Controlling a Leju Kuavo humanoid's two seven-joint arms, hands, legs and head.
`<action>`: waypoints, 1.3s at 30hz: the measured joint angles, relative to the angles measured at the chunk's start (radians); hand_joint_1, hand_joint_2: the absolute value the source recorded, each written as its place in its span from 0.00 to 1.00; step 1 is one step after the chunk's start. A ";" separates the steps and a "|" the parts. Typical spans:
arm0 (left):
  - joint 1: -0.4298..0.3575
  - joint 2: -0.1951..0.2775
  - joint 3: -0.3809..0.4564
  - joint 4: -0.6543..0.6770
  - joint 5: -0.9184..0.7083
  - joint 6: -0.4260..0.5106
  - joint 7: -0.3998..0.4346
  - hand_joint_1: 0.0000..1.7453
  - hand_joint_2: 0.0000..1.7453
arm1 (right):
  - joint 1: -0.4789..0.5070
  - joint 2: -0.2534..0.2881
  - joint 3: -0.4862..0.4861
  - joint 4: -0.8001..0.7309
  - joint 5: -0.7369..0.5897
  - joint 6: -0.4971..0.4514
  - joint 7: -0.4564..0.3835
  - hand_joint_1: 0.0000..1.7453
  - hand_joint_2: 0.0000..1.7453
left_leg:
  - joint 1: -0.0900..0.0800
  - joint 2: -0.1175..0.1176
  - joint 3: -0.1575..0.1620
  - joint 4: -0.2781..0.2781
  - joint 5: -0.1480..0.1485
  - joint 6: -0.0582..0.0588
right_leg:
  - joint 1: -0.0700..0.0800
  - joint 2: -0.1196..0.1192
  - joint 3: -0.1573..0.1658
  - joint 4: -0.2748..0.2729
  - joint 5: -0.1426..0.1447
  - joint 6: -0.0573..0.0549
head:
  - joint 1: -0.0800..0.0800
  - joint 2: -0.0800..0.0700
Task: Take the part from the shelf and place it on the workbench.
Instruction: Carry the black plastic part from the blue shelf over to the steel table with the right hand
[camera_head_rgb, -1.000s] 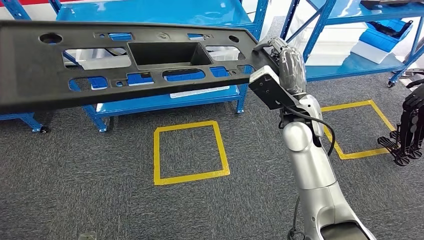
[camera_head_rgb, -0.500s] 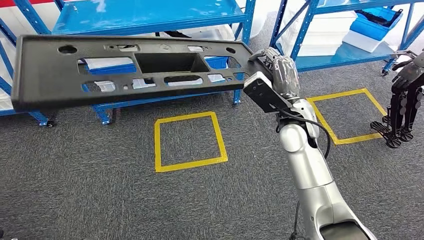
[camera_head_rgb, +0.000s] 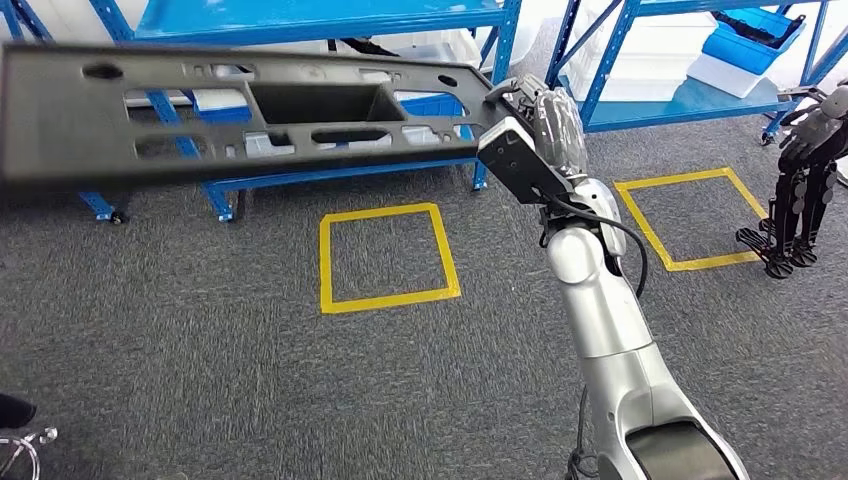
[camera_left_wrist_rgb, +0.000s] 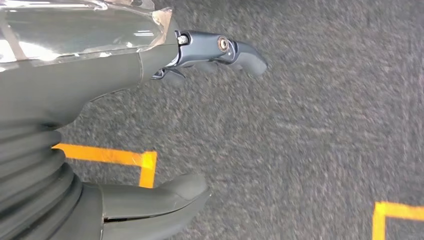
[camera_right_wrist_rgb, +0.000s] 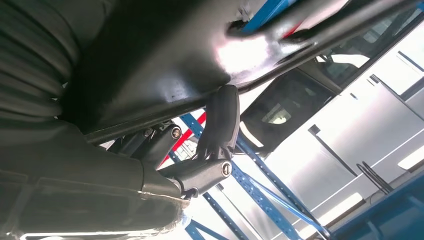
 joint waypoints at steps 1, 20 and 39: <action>0.000 0.001 0.001 0.000 0.000 0.000 0.000 0.00 1.00 | -0.005 0.001 0.000 0.004 -0.001 0.000 0.000 1.00 1.00 | -0.001 0.000 -0.016 0.000 0.014 0.005 | 0.000 0.002 -0.018 0.059 -0.049 -0.004 | 0.001 0.000; 0.002 0.005 0.032 -0.002 0.031 -0.018 -0.041 0.00 1.00 | -0.121 0.013 0.003 0.110 -0.007 0.009 -0.013 1.00 1.00 | 0.007 -0.003 -0.206 0.276 -0.033 -0.076 | 0.007 0.003 0.160 -0.096 -0.027 -0.058 | -0.006 0.000; -0.014 0.001 0.079 -0.007 0.077 -0.018 -0.091 0.00 1.00 | -0.237 0.044 0.054 0.233 -0.017 0.002 -0.058 1.00 1.00 | -0.026 -0.006 -0.021 -0.002 0.021 -0.013 | 0.015 0.002 0.107 -0.086 0.019 -0.004 | 0.002 0.000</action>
